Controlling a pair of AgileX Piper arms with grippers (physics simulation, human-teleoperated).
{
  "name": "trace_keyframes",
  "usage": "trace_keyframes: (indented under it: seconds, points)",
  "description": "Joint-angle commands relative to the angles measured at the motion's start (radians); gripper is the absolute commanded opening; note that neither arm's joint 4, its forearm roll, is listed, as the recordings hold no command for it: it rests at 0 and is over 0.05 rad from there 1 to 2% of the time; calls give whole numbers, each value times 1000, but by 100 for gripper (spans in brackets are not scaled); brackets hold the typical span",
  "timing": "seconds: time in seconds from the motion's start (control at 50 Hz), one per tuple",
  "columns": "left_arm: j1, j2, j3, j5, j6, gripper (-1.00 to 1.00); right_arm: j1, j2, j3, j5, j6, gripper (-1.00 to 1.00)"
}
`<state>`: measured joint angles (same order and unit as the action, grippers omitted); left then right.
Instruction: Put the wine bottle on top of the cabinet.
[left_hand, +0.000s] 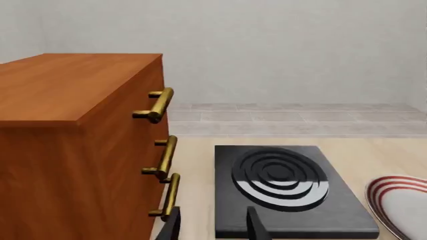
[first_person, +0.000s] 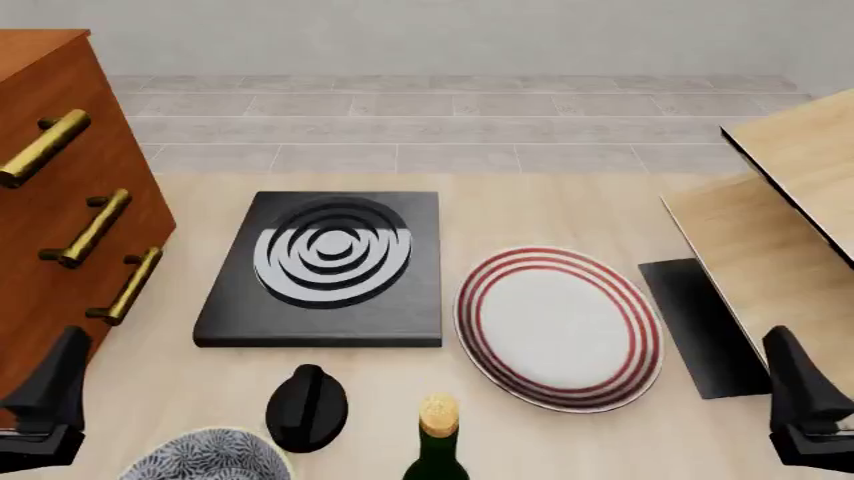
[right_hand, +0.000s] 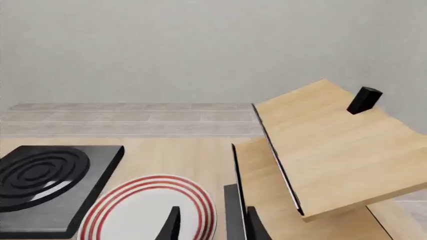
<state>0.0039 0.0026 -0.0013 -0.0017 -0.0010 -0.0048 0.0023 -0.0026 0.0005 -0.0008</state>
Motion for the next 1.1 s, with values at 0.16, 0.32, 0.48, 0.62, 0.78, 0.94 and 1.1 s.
trace_keyframes:
  seconds: [0.16,0.32,0.48,0.62,0.78,0.94,1.1]
  points:
    - [-13,-1,-5,-2,-1,100,4,7,-1,-5,2,100]
    - [-51,-1,-31,0,-6,100,4,4,-2,-1,2,100]
    - [-249,-2,-91,35,58,100,4,5,-2,-3,2,100]
    - [-381,-2,-134,82,53,100,4,8,-2,-6,2,100]
    - [-474,-2,-177,113,6,100,4,10,-1,-8,1,100]
    - [-596,-2,-173,122,-15,100,4,3,-3,1,1,100]
    - [-682,4,-153,107,-17,100,4,5,-2,-3,2,100]
